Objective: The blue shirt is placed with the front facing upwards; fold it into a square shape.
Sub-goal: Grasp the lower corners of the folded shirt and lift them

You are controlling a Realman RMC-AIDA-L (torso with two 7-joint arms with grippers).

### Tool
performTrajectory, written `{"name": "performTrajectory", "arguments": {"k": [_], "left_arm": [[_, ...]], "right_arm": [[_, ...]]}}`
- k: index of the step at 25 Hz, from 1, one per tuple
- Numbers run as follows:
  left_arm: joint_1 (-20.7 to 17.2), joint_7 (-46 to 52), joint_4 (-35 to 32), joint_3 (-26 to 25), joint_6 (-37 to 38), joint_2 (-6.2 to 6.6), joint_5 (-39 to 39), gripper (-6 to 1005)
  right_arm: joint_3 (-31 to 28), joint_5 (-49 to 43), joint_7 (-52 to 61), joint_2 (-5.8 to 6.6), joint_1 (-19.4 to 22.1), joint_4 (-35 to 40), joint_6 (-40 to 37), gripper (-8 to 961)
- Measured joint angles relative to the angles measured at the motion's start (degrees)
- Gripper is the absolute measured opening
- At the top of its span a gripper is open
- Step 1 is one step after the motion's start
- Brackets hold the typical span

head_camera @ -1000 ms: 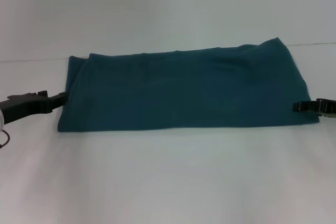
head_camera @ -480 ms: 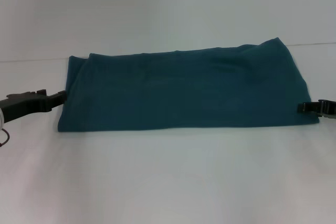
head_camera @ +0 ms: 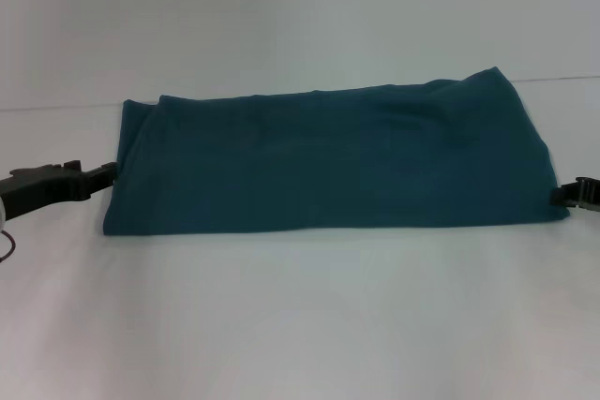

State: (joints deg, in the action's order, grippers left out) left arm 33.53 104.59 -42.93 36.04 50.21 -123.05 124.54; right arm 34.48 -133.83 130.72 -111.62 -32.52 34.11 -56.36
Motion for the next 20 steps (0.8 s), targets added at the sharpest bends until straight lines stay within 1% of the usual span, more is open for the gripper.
{"name": "performTrajectory", "arguments": {"k": [4,10,20], "left_arm": [[-0.11,-0.06,-0.05,0.00,0.03,0.00,0.00,585],[-0.30,-0.12,-0.06,-0.01,0.19,0.00,0.00,586],[-1.82,0.09,-0.33,-0.20,1.77,-0.02,0.16,586]], "right_arm": [[-0.31,-0.03,0.02,0.10,0.00,-0.49,0.27,152],[-0.34,-0.03,0.05,0.26,0.38,-0.80,0.52,0],[-0.45,0.30,-0.11,0.27,0.84,-0.31,0.42,1]]}}
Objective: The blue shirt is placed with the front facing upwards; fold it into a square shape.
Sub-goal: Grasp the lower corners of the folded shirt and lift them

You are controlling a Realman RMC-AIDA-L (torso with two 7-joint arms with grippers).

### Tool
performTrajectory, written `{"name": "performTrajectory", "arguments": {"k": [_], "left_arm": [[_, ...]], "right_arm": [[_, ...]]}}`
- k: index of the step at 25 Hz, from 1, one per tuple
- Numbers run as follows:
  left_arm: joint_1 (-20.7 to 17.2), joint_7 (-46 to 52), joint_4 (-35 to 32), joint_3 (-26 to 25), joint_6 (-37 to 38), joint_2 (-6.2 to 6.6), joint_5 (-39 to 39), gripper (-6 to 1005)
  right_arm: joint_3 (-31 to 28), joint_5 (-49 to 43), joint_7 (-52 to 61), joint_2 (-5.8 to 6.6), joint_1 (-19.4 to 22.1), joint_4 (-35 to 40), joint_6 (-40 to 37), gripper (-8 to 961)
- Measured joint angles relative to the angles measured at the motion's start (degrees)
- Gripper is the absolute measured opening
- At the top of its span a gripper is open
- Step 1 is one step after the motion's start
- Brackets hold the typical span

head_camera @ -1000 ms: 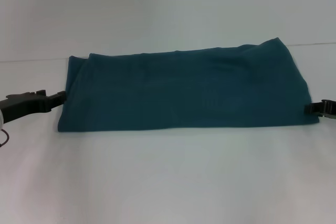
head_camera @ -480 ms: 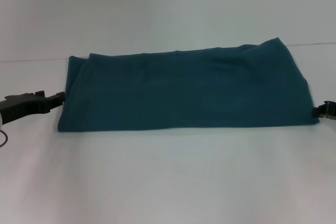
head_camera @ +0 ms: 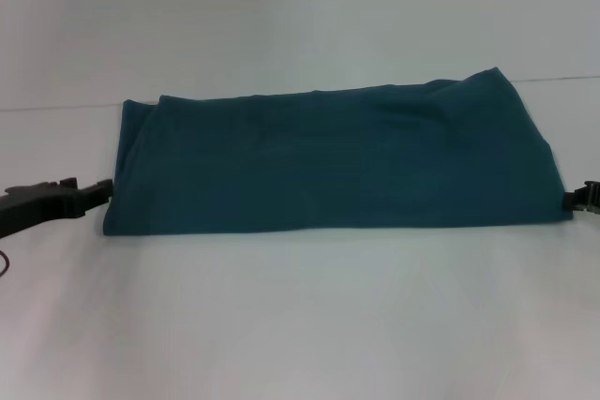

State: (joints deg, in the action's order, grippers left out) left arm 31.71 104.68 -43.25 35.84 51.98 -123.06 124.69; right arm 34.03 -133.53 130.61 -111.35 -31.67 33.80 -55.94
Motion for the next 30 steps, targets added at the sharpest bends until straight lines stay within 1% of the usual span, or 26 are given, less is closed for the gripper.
{"name": "performTrajectory", "arguments": {"k": [6,19,30], "left_arm": [[-0.19,0.02,0.83,0.59,0.23,-0.53,1.51,585],[0.24,-0.41,3.31,1.78,-0.67,-0.60,3.04,568],[0.58,-0.15,3.16,4.06,-1.22,-0.69,3.04,551]], "right_arm": [[-0.64,0.03,0.05,0.03,0.03,0.17,-0.60,1],[-0.64,0.02,-0.23,0.09,0.04,0.21,-0.73,0],[-1.04,0.02,-0.34,0.09,0.04,0.21,-0.78,0]]}}
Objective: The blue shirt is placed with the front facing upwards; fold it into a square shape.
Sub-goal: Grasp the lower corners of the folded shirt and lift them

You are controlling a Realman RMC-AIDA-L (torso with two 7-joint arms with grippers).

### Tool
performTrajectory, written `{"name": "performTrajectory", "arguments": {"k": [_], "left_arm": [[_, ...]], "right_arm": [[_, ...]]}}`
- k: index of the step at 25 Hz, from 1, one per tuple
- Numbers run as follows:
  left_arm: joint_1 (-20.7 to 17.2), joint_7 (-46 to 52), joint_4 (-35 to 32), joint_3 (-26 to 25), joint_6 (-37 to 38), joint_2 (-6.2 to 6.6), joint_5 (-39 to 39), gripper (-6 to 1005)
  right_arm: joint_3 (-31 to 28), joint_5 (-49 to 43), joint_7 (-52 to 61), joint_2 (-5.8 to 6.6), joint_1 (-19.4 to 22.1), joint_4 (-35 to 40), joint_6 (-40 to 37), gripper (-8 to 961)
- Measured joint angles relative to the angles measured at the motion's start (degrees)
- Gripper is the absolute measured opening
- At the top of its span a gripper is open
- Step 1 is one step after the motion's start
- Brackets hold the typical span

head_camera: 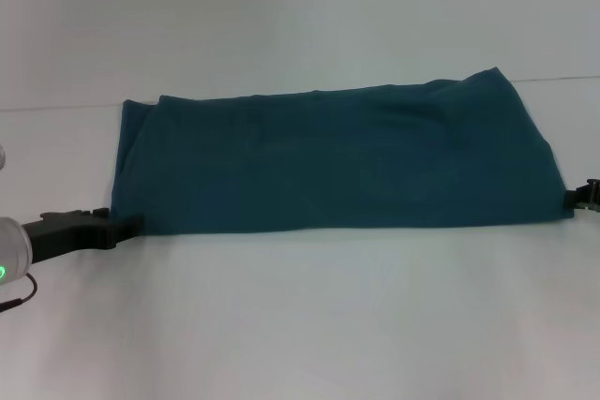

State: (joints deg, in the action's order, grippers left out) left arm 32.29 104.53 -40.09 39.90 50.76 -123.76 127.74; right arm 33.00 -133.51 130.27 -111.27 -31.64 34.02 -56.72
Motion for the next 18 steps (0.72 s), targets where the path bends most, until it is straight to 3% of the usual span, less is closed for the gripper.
{"name": "performTrajectory", "arguments": {"k": [18], "left_arm": [[0.14,-0.28,-0.25,0.09,-0.05,0.01,-0.04,524]], "right_arm": [[-0.04,0.00,-0.02,0.00,0.00,0.00,0.03,1]]}}
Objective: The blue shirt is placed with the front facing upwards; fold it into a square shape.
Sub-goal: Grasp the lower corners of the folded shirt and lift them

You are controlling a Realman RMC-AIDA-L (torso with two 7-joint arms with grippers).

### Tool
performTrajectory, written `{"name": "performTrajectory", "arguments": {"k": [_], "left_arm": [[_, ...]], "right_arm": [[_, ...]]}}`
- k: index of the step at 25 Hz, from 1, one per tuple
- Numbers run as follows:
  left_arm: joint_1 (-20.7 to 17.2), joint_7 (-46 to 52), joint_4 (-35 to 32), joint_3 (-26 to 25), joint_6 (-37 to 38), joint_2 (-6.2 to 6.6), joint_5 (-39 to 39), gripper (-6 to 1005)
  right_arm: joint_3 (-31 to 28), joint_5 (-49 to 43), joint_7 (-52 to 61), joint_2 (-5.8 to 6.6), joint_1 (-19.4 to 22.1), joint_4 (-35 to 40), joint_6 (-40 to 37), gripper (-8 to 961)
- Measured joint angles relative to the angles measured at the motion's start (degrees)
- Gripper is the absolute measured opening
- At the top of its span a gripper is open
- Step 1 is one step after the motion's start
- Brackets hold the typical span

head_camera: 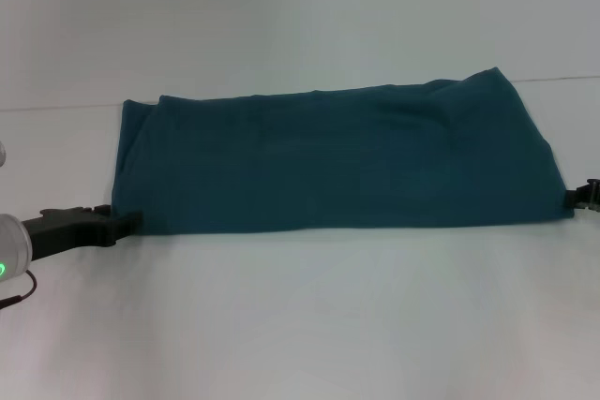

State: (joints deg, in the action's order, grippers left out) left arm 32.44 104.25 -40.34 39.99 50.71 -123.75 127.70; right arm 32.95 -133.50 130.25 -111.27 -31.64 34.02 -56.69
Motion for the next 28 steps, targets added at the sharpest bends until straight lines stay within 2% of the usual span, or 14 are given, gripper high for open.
{"name": "performTrajectory", "arguments": {"k": [9,14,25,28], "left_arm": [[0.08,-0.07,0.00,0.00,0.08,0.02,0.20,518],[0.42,0.27,0.00,-0.01,-0.43,0.03,2.57,473],[0.48,0.45,-0.09,-0.03,-0.52,0.02,2.82,45],[0.50,0.46,-0.11,0.00,-0.53,0.07,2.82,44]], "right_arm": [[0.00,0.00,0.00,0.00,0.00,0.00,0.00,0],[0.00,0.00,-0.02,0.00,0.00,0.00,-0.03,0],[-0.07,0.00,-0.09,0.00,0.29,0.00,-0.10,1],[-0.09,0.00,-0.09,0.00,0.34,0.00,-0.11,1]]}}
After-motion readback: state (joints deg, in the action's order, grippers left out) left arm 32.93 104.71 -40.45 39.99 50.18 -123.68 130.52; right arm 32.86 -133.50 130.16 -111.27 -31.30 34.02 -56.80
